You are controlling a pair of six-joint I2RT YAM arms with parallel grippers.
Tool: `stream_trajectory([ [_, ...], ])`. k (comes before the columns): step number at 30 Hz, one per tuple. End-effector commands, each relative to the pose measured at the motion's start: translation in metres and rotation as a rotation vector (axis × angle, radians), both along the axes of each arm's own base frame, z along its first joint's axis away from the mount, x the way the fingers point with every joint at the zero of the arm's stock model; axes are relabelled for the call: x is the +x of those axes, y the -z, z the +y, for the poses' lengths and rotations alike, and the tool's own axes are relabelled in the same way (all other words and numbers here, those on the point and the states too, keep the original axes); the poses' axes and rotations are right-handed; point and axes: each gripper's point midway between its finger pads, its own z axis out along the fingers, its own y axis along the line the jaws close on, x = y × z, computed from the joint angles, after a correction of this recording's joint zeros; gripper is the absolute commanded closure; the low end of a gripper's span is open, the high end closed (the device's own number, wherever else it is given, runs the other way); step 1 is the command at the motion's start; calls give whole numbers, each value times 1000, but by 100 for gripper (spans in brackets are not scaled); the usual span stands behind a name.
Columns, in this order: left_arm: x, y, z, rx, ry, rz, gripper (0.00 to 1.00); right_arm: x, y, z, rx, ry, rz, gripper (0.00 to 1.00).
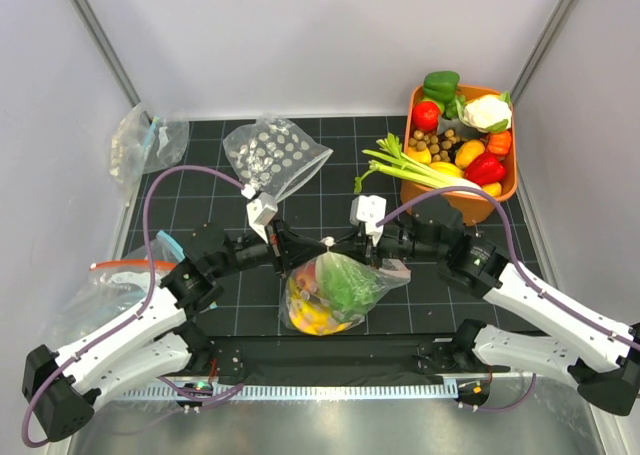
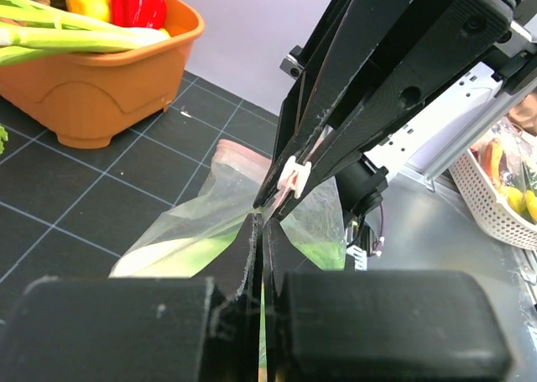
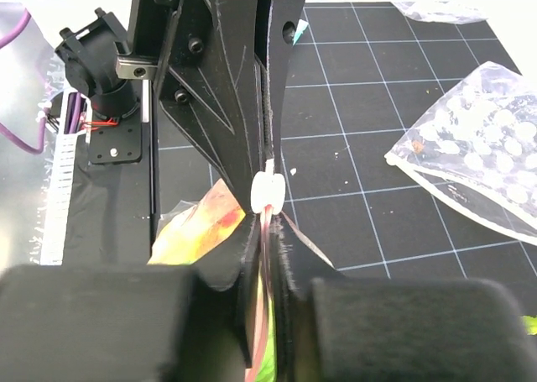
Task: Place the food in the zip-top bag and seal the zipper
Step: Adjust the zipper food storage bag at the center of the board, then zip the zipper food storage bag at the center of the board.
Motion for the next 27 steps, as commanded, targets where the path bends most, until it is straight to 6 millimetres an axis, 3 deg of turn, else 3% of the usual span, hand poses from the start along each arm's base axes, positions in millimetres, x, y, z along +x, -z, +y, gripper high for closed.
stream_trajectory([
  [1, 4, -22, 3, -47, -31, -50, 99, -4, -34, 2, 109, -20, -69, 83],
  [8, 3, -21, 0, -39, -12, -38, 99, -19, -46, 2, 158, -94, -83, 62],
  [21, -9, -26, -4, -52, 54, -51, 100, -11, -43, 7, 149, -70, -69, 58],
  [27, -13, -27, -5, -57, 72, -60, 100, -7, -44, 6, 155, -42, -75, 46],
])
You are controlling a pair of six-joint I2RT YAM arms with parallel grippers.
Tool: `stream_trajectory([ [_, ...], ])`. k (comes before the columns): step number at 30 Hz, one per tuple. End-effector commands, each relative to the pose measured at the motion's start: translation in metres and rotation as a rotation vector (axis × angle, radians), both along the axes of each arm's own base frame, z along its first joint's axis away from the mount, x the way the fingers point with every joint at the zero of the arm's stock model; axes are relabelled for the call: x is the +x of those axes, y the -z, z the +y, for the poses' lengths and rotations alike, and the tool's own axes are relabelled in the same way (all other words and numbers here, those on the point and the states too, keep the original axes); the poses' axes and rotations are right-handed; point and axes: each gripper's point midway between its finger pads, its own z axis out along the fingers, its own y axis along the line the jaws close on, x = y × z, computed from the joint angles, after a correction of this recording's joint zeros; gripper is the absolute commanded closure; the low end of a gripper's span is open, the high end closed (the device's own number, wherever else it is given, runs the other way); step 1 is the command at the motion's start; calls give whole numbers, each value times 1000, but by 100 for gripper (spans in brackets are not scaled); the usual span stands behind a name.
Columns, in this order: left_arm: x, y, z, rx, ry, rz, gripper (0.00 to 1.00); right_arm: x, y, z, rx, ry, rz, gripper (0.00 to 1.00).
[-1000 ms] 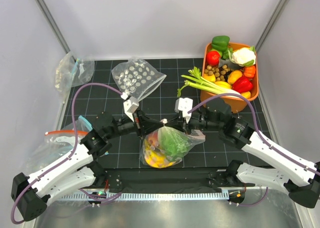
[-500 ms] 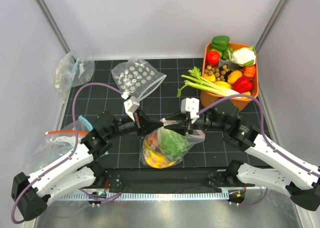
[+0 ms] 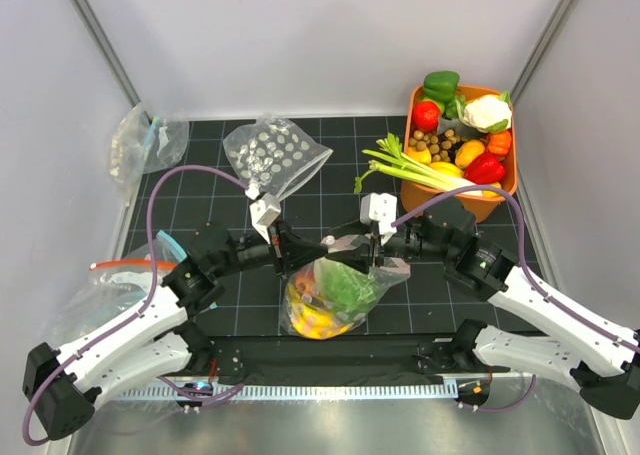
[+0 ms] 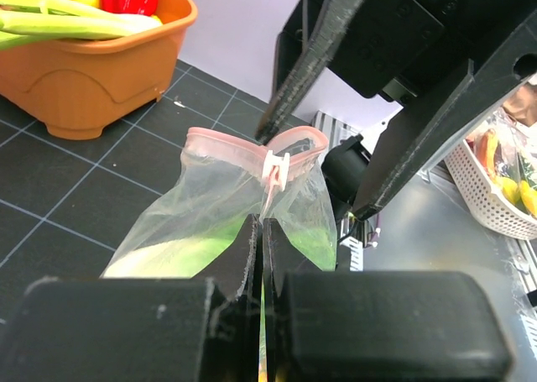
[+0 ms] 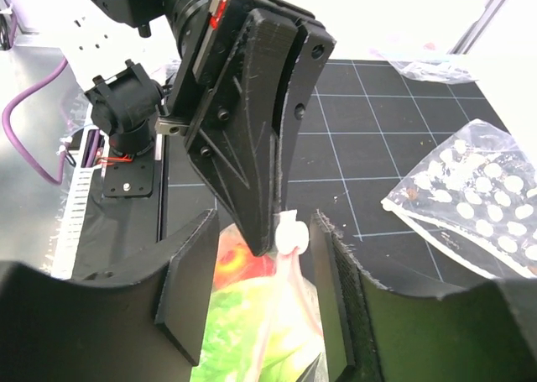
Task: Place the food in the zip-top bag and seal the zipper
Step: Zip the zipper food storage bag at the center of the board.
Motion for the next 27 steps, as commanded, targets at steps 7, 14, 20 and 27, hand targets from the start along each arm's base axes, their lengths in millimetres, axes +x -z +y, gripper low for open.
stream_trajectory([
  [7, -17, -36, -2, -85, 76, -100, 99, 10, -11, 2, 40, 47, -16, 42],
  [14, -18, -39, 1, -95, 68, -113, 100, 8, -6, 5, 16, 22, -2, 56],
  [20, -12, -37, 3, -88, 28, -102, 99, 3, -7, 5, 19, 1, -3, 85],
  [27, 15, -37, 24, -109, -191, -82, 100, 5, -2, 4, 12, 15, 7, 99],
])
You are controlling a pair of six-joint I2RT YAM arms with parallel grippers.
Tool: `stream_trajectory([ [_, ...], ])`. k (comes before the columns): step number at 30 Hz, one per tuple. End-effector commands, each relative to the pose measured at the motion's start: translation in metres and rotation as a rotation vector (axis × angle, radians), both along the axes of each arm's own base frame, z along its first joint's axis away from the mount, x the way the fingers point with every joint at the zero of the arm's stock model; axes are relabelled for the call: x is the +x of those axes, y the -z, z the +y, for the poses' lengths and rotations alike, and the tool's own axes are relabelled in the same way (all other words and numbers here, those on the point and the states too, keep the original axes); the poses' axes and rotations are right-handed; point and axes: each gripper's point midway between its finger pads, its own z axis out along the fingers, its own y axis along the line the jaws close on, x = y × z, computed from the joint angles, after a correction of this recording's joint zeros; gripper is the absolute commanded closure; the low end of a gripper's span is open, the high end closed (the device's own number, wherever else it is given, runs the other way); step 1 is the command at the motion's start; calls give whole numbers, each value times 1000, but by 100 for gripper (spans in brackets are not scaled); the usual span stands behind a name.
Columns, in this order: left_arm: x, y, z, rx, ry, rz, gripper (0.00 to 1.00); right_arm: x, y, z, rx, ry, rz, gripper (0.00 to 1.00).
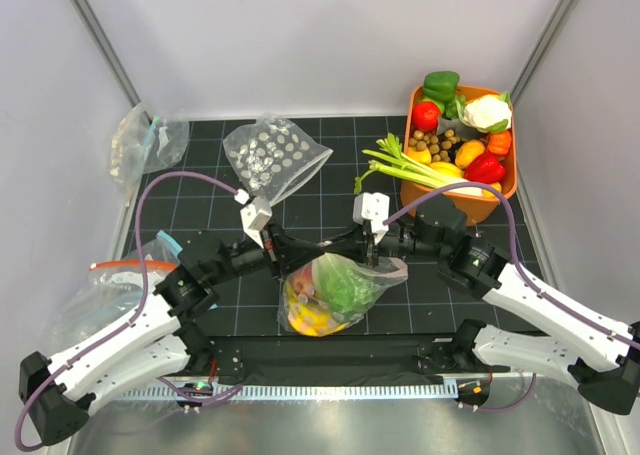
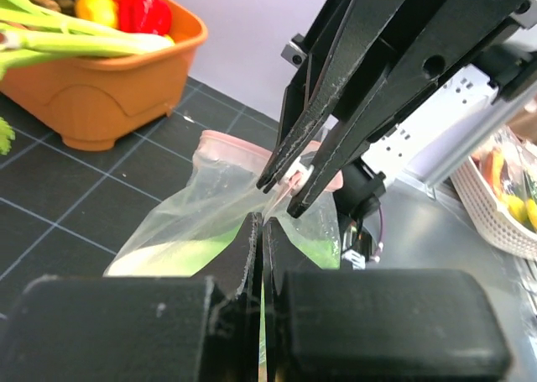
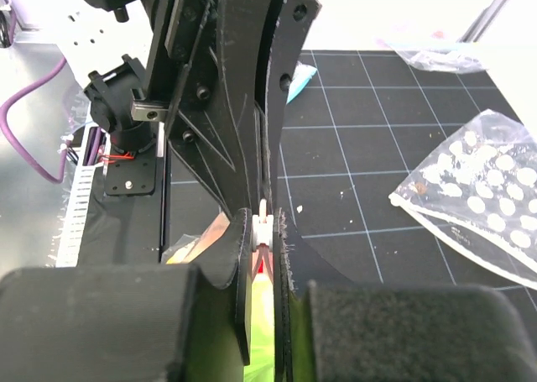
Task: Place the food in the zip-top bag and seal the zipper
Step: Zip the zipper food storage bag at the center of the board.
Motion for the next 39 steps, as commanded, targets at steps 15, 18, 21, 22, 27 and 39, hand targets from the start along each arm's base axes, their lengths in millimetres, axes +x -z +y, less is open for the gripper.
stream_trajectory([
  [15, 29, -31, 39, -123, -281, -54, 100, 10, 5, 1, -8, 49, 12, 99],
  [18, 24, -31, 34, -111, -243, -67, 100, 10, 7, 3, -11, 42, 21, 99],
  [21, 20, -26, 20, -66, -170, -67, 89, 8, 6, 5, -9, 26, 25, 99],
  [22, 19, -25, 18, -57, -153, -67, 77, 7, 4, 4, -2, 23, 22, 99],
  [27, 16, -24, 13, -47, -121, -80, 51, 1, -7, 0, 34, 16, 16, 99],
  [39, -4, -32, 11, -80, -20, -147, 41, -18, -32, -7, 114, -33, 23, 99],
])
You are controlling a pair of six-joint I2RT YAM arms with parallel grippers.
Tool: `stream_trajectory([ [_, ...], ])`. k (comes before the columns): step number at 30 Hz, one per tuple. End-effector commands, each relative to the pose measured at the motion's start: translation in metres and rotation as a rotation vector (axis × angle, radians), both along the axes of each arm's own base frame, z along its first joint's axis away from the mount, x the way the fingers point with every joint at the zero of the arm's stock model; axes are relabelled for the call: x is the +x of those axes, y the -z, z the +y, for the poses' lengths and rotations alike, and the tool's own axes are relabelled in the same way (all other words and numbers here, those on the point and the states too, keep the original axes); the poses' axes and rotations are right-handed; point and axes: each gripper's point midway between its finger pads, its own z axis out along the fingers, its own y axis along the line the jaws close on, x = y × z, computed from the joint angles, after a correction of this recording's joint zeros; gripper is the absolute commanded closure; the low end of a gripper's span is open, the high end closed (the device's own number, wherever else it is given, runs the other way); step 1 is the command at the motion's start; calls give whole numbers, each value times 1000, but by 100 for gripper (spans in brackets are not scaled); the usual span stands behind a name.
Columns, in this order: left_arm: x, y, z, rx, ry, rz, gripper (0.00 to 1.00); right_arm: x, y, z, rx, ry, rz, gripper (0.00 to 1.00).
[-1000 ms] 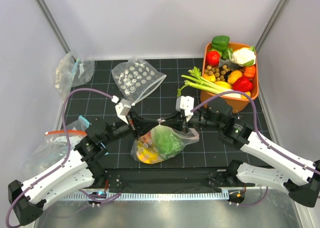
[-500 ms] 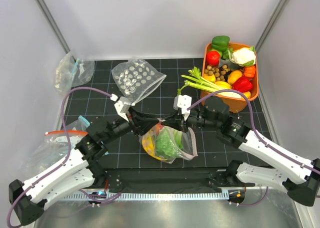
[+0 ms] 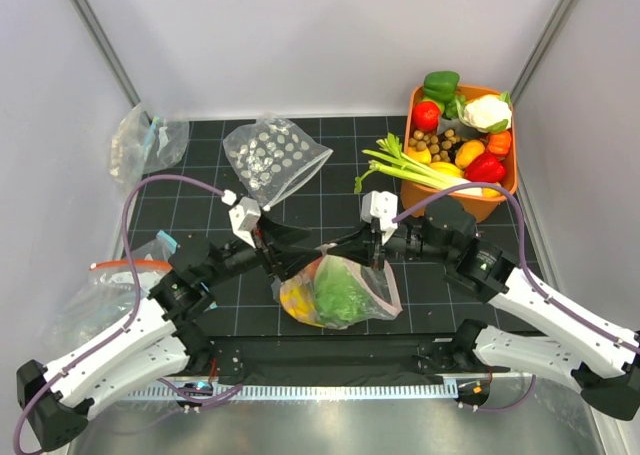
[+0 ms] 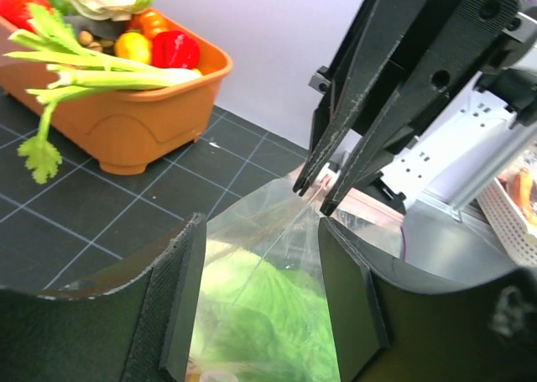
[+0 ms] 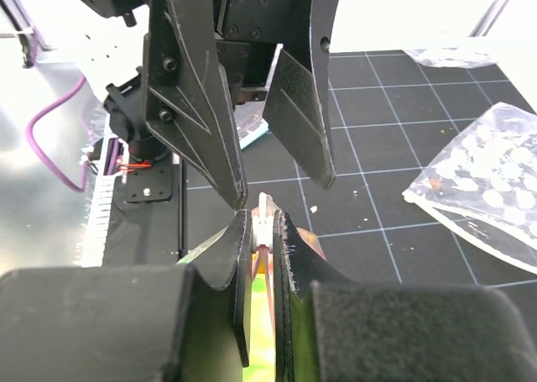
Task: Place the food in the zip-top bag and seal the zipper
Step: Zip the zipper food storage bag at the center of the board.
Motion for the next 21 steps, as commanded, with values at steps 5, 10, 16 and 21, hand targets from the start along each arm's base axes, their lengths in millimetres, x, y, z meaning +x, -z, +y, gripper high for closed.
stream_trajectory([
  [5, -22, -19, -9, -27, 146, -101, 43, -12, -30, 1, 92, -53, -6, 99],
  [10, -25, -17, -14, -17, 178, -98, 46, -15, -32, 3, 99, -73, 8, 99],
  [16, -21, -13, -21, -5, 186, -66, 73, -15, -31, 6, 98, -78, 21, 99],
  [21, -11, -18, -16, -28, 110, -33, 100, -1, -20, 8, 71, -17, 48, 99],
])
